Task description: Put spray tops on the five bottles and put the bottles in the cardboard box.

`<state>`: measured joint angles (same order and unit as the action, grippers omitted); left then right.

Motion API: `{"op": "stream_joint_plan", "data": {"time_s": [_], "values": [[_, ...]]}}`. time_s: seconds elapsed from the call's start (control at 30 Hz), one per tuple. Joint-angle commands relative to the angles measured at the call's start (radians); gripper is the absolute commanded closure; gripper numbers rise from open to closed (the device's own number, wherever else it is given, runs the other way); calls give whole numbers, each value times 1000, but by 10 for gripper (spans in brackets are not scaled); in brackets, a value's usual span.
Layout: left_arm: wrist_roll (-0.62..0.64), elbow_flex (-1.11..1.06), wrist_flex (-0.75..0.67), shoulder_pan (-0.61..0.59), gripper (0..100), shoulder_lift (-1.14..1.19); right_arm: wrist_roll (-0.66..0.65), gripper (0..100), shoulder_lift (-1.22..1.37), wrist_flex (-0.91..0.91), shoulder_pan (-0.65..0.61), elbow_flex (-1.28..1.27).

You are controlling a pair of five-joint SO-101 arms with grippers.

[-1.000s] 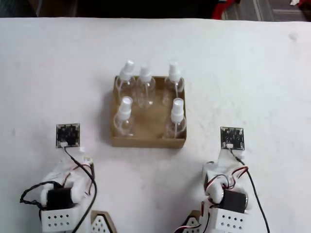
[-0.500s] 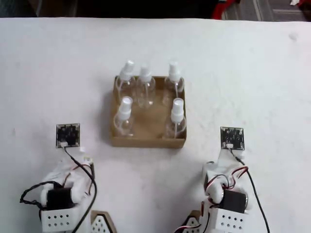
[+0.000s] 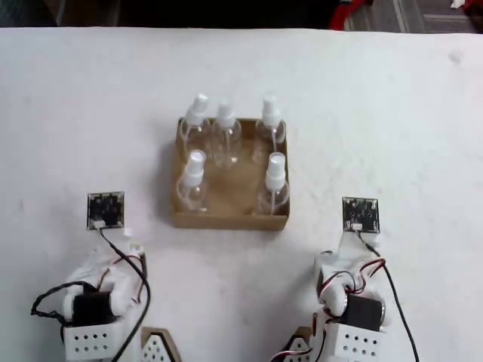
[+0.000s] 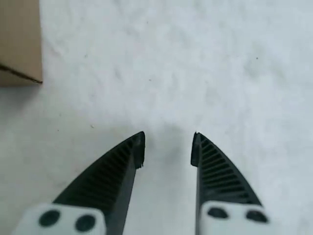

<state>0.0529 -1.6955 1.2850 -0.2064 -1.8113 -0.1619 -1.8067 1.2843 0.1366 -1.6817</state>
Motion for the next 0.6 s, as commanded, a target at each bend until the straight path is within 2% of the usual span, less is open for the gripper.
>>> {"op": "stream_joint_plan", "data": {"time_s": [0.0,0.57], "values": [[8,3,3,5,976,-10,8,868,5,-16,15,-9],[8,3,3,-27,976,-10,8,868,5,-16,15,-9]]}}
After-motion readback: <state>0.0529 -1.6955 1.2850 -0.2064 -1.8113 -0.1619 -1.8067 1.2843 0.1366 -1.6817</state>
